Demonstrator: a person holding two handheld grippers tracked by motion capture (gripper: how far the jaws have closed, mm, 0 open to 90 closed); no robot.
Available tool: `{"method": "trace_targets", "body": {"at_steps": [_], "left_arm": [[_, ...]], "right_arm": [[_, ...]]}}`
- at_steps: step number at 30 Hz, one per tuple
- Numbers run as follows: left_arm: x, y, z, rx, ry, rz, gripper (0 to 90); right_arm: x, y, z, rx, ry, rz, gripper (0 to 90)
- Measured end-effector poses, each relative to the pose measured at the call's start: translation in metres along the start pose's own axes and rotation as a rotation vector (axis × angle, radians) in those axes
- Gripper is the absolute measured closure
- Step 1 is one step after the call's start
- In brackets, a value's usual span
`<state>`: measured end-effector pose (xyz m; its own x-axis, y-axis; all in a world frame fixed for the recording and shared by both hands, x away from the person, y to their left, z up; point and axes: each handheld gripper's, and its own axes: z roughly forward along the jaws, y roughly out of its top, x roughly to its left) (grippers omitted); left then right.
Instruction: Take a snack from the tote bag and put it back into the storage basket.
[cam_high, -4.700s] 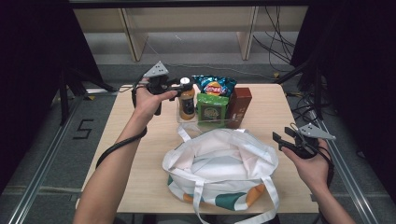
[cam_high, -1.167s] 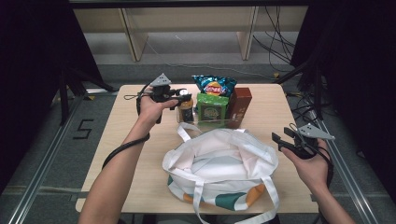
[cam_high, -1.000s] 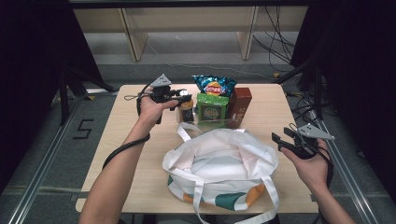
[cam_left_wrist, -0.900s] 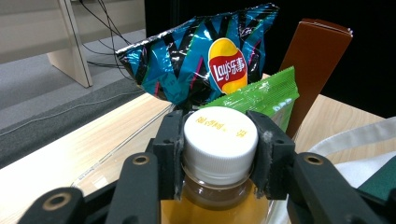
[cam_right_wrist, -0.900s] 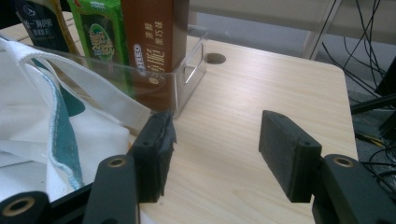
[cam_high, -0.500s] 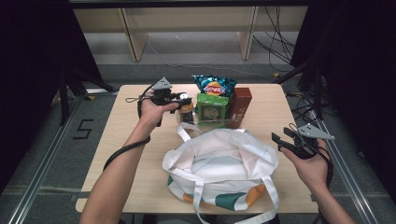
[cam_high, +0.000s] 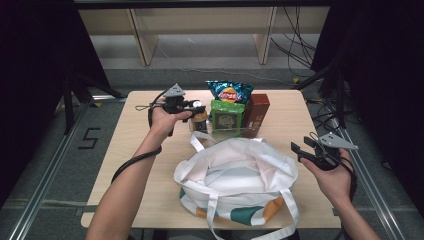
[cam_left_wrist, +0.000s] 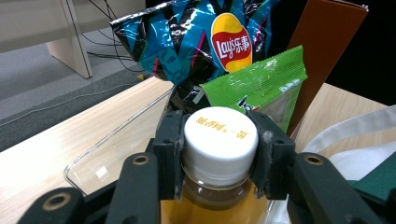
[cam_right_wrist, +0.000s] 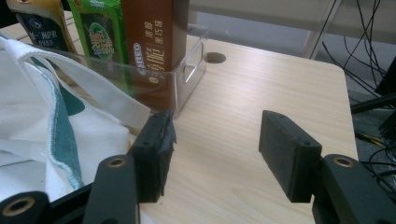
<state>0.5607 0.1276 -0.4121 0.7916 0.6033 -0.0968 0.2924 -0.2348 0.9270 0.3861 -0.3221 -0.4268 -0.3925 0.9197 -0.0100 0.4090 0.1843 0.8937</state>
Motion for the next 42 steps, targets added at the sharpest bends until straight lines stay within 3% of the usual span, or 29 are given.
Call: {"method": "trace_targets", "body": {"at_steps": [3, 4, 9, 14, 16, 25, 29, 35, 42], "left_arm": [[0.000, 0.000, 0.000, -0.004, 0.003, 0.000, 58.7], [-0.001, 0.000, 0.000, -0.003, 0.004, 0.002, 58.7], [-0.001, -0.001, 0.000, -0.006, 0.005, -0.002, 58.6], [-0.001, -0.002, -0.001, -0.005, 0.008, -0.004, 58.4], [-0.002, -0.002, -0.002, -0.003, 0.008, -0.003, 58.3], [-0.004, -0.002, -0.002, 0.003, 0.022, 0.009, 56.5], [-0.005, -0.004, -0.003, -0.001, 0.028, 0.006, 53.1], [-0.003, -0.005, -0.005, -0.004, 0.049, 0.003, 42.4], [-0.003, -0.005, -0.014, -0.006, 0.063, -0.010, 33.8]], "right_arm": [[0.002, 0.000, -0.001, 0.005, 0.002, 0.015, 45.4], [0.001, 0.000, 0.000, 0.001, -0.004, -0.005, 45.4], [-0.001, 0.000, 0.000, -0.005, -0.003, -0.019, 45.4], [0.002, 0.000, -0.001, 0.006, -0.001, 0.015, 45.4], [0.002, -0.001, 0.001, -0.019, -0.013, 0.002, 45.4], [-0.001, 0.000, 0.000, -0.010, 0.000, -0.031, 45.3], [0.001, 0.000, -0.001, -0.003, -0.003, -0.012, 45.3], [-0.001, 0.000, -0.001, -0.004, -0.009, -0.029, 45.2], [0.002, 0.000, 0.000, -0.001, -0.001, 0.007, 45.2]]}}
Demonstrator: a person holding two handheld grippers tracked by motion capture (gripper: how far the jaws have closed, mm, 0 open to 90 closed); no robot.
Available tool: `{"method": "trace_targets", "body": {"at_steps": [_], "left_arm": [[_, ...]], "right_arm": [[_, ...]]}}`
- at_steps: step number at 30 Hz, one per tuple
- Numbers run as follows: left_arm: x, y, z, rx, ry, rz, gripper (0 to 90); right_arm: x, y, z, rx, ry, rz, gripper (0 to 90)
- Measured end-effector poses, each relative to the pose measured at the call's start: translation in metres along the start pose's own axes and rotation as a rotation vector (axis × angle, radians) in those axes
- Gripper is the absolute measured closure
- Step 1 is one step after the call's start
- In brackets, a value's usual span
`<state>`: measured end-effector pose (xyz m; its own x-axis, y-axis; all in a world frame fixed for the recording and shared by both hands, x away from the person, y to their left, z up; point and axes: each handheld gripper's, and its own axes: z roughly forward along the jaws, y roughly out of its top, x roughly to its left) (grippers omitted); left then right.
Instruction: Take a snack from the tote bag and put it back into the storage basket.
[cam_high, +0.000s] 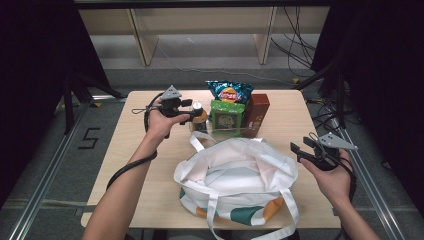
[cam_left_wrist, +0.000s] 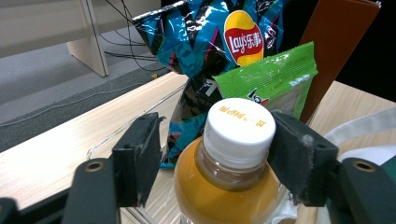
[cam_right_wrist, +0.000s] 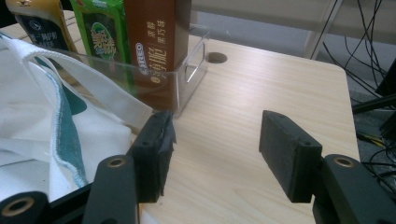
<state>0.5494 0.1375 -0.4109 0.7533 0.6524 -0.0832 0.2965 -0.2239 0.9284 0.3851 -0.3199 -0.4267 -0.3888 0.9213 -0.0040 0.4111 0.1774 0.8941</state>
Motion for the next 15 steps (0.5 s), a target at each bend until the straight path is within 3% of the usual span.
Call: {"method": "trace_targets", "body": {"at_steps": [12, 13, 15], "left_arm": [[-0.007, 0.000, -0.008, -0.005, 0.014, -0.011, 25.0], [-0.008, -0.001, -0.010, -0.006, 0.013, -0.013, 24.8], [-0.008, -0.001, -0.011, -0.005, 0.018, -0.015, 24.3]], "right_arm": [[-0.001, 0.000, 0.000, -0.002, 0.000, -0.019, 45.2], [0.001, 0.000, 0.000, -0.001, 0.005, 0.004, 45.2], [-0.001, 0.000, 0.000, -0.005, 0.003, -0.014, 45.2]]}}
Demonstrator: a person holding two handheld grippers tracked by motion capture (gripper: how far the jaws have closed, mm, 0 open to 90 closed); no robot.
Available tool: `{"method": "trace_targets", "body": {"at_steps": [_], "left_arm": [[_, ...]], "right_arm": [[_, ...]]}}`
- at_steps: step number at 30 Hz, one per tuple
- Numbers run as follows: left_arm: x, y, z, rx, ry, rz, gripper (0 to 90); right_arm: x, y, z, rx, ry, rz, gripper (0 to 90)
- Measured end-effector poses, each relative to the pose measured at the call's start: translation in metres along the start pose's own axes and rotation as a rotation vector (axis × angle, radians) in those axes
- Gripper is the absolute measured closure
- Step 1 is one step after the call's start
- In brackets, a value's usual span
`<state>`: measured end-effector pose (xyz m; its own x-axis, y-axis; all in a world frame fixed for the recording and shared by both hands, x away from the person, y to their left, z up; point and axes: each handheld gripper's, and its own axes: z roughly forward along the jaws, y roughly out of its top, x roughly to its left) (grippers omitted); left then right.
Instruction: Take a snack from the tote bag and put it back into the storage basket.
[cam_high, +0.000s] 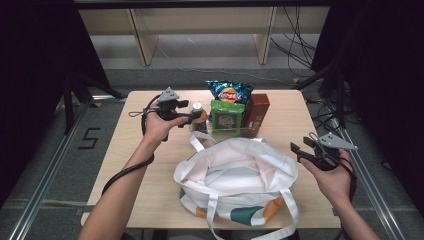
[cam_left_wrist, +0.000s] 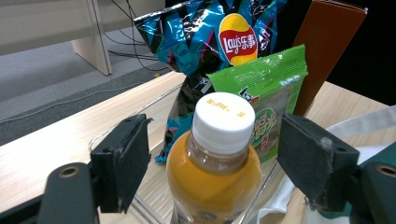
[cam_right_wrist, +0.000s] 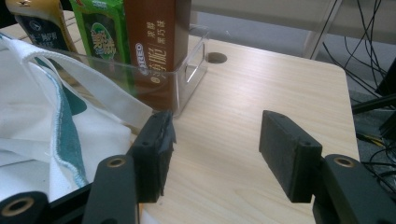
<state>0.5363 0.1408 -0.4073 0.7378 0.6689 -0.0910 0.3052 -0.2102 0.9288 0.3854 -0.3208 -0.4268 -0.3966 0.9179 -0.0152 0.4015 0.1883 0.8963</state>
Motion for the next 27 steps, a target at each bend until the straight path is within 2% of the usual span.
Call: {"method": "trace_targets", "body": {"at_steps": [1, 2, 4, 5, 8, 9, 11, 12, 14, 20, 22, 27], "left_arm": [[-0.001, 0.000, -0.003, -0.002, 0.001, 0.000, 24.2], [-0.002, 0.000, -0.005, -0.002, 0.003, -0.003, 24.0], [-0.004, 0.000, -0.008, -0.002, -0.007, -0.008, 24.1], [-0.005, -0.001, -0.010, -0.007, -0.017, -0.016, 24.1], [-0.007, -0.001, -0.015, -0.017, -0.011, -0.013, 24.0], [-0.007, -0.001, -0.017, -0.018, -0.011, -0.014, 24.0], [-0.009, -0.001, -0.021, -0.022, -0.013, -0.011, 23.9], [-0.011, -0.001, -0.023, -0.017, -0.015, -0.011, 24.0], [-0.013, -0.002, -0.026, -0.007, -0.013, -0.013, 24.1], [-0.020, -0.005, -0.039, -0.018, -0.008, -0.016, 24.3], [-0.024, -0.006, -0.042, -0.022, -0.007, -0.013, 24.3], [-0.031, -0.007, -0.052, -0.030, -0.005, -0.002, 24.4]], "right_arm": [[-0.002, 0.000, 0.000, 0.003, -0.003, -0.022, 45.2], [-0.001, 0.000, 0.000, -0.001, -0.009, -0.010, 45.2], [-0.003, 0.000, 0.000, -0.002, 0.007, -0.041, 45.2], [-0.002, 0.000, 0.001, -0.007, 0.003, -0.021, 45.2], [-0.002, 0.000, 0.001, -0.005, -0.005, -0.023, 45.2], [-0.001, 0.001, 0.000, -0.005, 0.005, -0.013, 45.1], [-0.004, 0.000, 0.001, -0.006, -0.025, -0.033, 45.1], [-0.002, 0.000, 0.000, -0.004, -0.001, -0.018, 45.1], [-0.002, 0.000, 0.001, -0.004, -0.005, -0.026, 45.1], [-0.001, 0.001, 0.001, 0.000, 0.003, -0.013, 45.1], [-0.001, 0.000, 0.001, -0.003, -0.003, -0.027, 45.0], [0.002, 0.000, 0.003, -0.022, 0.003, -0.001, 45.0]]}}
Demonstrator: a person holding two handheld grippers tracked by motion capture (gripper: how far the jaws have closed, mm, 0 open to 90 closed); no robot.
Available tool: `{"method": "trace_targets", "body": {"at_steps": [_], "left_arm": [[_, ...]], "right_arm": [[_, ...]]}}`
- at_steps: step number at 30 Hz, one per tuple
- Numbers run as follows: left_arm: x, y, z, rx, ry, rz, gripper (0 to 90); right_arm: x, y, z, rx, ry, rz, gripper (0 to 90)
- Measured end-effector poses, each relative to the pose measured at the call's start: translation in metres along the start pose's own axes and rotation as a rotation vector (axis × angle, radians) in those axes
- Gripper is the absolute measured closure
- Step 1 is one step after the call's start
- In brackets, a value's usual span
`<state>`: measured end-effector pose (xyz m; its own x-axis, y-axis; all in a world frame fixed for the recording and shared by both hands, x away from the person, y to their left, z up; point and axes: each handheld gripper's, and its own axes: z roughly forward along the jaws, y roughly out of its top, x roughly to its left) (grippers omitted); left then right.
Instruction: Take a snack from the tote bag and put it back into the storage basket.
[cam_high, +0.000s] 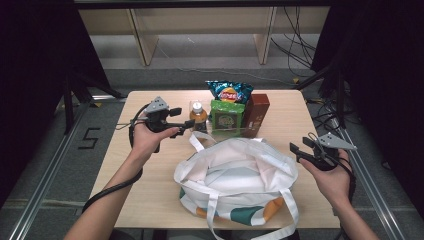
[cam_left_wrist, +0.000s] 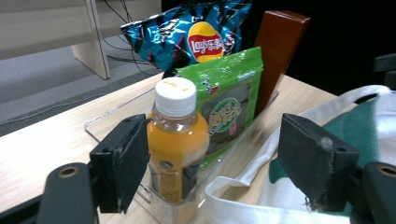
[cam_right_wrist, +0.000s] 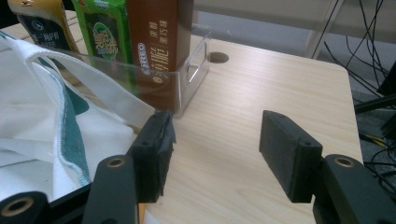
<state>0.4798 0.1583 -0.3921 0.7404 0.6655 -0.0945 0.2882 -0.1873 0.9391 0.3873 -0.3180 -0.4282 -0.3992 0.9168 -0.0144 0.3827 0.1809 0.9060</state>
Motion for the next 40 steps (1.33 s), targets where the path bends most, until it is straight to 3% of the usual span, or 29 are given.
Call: {"method": "trace_targets", "body": {"at_steps": [2, 8, 20, 26, 29, 31, 34, 37, 39, 40], "left_arm": [[-0.003, -0.001, -0.004, -0.005, 0.002, 0.002, 24.3], [-0.015, -0.008, -0.014, -0.011, -0.021, 0.009, 24.0], [-0.033, -0.025, -0.034, -0.014, -0.026, 0.028, 23.8], [-0.038, -0.035, -0.039, -0.005, -0.042, 0.033, 22.8], [-0.038, -0.038, -0.042, -0.015, -0.038, 0.027, 22.7], [-0.038, -0.039, -0.043, -0.023, -0.029, 0.021, 22.7], [-0.038, -0.042, -0.044, -0.047, -0.025, 0.015, 22.7], [-0.039, -0.044, -0.044, -0.056, -0.020, 0.010, 22.5], [-0.039, -0.045, -0.043, -0.060, -0.029, 0.001, 22.2], [-0.039, -0.045, -0.043, -0.064, -0.032, -0.005, 22.1]], "right_arm": [[0.001, 0.000, -0.002, 0.019, -0.004, 0.024, 45.0], [-0.001, 0.000, -0.003, 0.024, -0.007, 0.001, 45.0], [0.002, 0.000, -0.003, 0.040, -0.001, 0.016, 44.9], [0.004, 0.000, -0.002, 0.036, 0.009, 0.040, 44.9], [0.001, 0.001, -0.002, 0.030, -0.001, -0.001, 44.9], [0.002, 0.000, -0.002, 0.035, -0.001, 0.026, 45.0], [-0.002, 0.000, -0.002, 0.032, 0.000, -0.018, 44.9], [0.000, -0.001, -0.003, 0.032, -0.002, 0.013, 44.9], [-0.002, -0.001, -0.001, 0.021, 0.001, -0.001, 44.9], [0.000, -0.001, -0.002, 0.029, 0.008, 0.037, 44.9]]}}
